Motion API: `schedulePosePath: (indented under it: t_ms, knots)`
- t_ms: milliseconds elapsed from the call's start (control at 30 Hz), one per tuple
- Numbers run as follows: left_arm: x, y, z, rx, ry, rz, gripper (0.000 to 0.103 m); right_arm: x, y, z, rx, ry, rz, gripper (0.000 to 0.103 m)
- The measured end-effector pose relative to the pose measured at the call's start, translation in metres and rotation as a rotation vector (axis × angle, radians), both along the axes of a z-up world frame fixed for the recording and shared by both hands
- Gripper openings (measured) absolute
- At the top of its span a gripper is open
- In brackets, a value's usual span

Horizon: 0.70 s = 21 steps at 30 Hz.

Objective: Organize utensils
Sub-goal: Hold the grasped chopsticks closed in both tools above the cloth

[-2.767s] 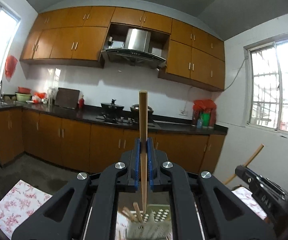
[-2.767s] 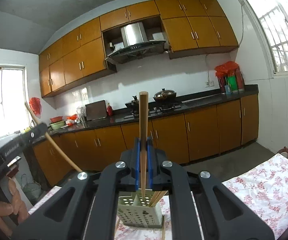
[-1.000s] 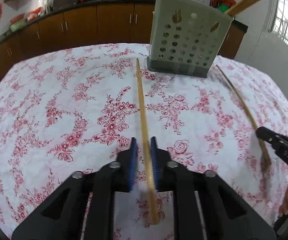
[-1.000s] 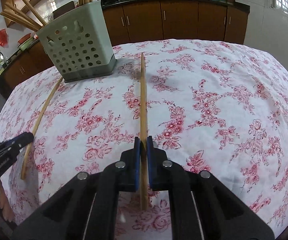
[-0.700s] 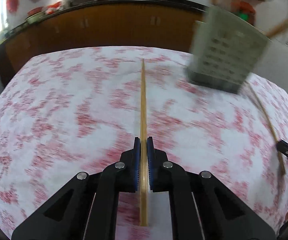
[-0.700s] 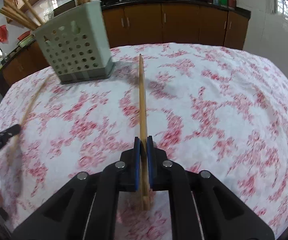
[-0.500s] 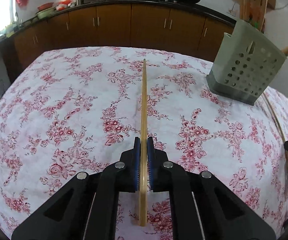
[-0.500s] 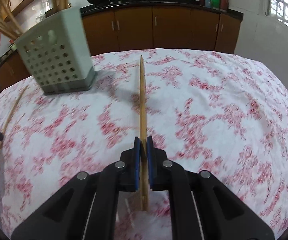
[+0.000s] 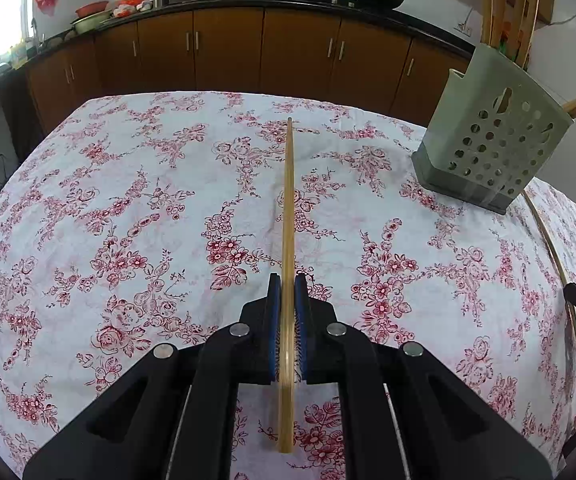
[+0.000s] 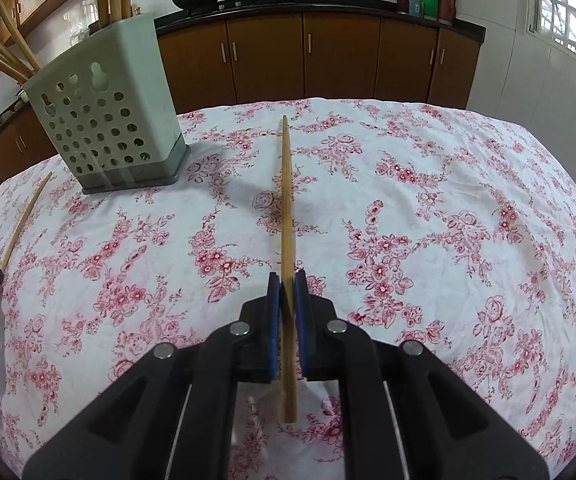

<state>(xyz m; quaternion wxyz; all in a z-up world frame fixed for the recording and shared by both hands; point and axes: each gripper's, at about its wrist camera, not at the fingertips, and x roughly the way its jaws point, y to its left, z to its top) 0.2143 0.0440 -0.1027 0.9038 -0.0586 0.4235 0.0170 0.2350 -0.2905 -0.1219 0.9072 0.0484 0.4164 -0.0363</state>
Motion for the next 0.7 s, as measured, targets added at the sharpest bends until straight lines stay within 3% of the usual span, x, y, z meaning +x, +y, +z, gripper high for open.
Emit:
schedulePosePath:
  t_ms: [700]
  knots:
    - [0.0001, -0.0005, 0.0005, -0.002, 0.001, 0.001, 0.009, -0.0001, 0.0000, 0.0003, 0.004, -0.001, 0.000, 0.010]
